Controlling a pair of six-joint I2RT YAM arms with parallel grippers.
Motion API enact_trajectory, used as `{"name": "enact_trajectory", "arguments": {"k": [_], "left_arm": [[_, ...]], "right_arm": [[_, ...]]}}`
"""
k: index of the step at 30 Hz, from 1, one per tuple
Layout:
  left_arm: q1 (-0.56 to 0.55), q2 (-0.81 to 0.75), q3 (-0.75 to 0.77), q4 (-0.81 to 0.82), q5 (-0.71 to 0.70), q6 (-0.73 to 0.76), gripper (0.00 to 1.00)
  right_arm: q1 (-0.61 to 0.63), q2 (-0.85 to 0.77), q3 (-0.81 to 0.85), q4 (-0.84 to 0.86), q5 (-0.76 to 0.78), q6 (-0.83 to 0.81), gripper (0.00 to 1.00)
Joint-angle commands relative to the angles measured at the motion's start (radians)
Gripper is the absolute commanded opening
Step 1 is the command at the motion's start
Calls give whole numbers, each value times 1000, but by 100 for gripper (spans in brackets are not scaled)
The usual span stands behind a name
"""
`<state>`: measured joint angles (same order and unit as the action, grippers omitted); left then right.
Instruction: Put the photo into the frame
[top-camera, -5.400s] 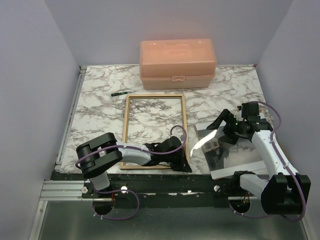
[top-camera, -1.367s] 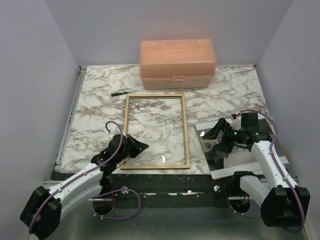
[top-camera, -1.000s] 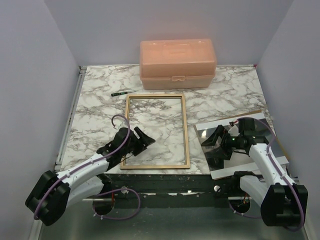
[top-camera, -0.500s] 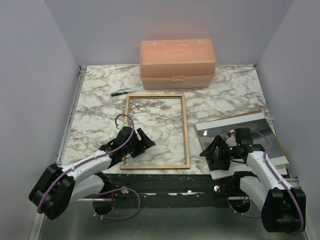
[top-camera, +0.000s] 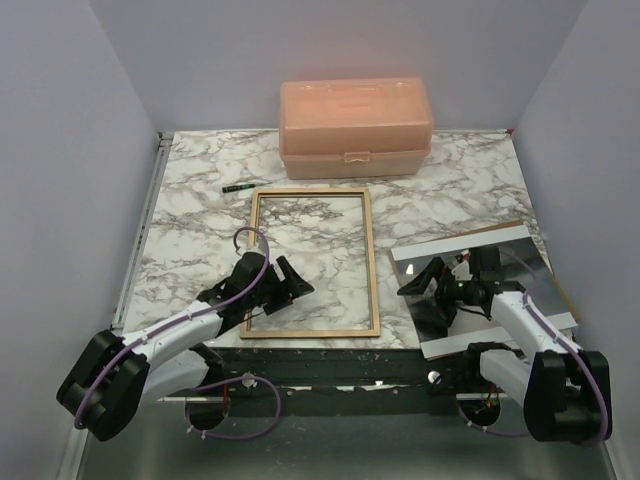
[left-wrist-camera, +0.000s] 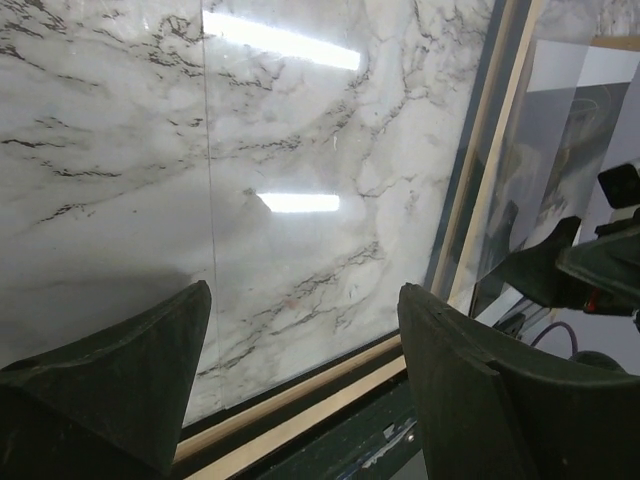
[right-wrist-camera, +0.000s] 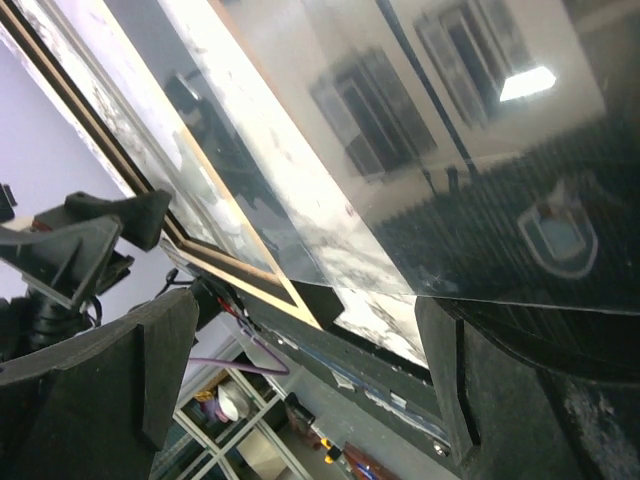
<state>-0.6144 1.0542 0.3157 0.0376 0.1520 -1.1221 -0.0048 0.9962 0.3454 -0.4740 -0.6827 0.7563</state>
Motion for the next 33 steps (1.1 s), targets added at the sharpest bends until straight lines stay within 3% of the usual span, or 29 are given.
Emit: {"name": "enact_trajectory", "arguments": {"k": [1, 11, 18, 26, 33], "left_arm": [[4, -61, 16, -89, 23, 67, 77], [2, -270, -16, -263, 14, 96, 77], [2, -414, -71, -275, 55, 51, 77], [2, -418, -80, -230, 88, 35, 77], [-3, -354, -35, -167, 107, 35, 77]], "right_arm": [[5, 107, 71, 127, 59, 1, 100], [5, 386, 295, 206, 90, -42, 100], [5, 447, 377, 206, 118, -55, 100], [4, 291, 173, 218, 103, -25, 100], [5, -21, -116, 531, -9, 270, 94]]}}
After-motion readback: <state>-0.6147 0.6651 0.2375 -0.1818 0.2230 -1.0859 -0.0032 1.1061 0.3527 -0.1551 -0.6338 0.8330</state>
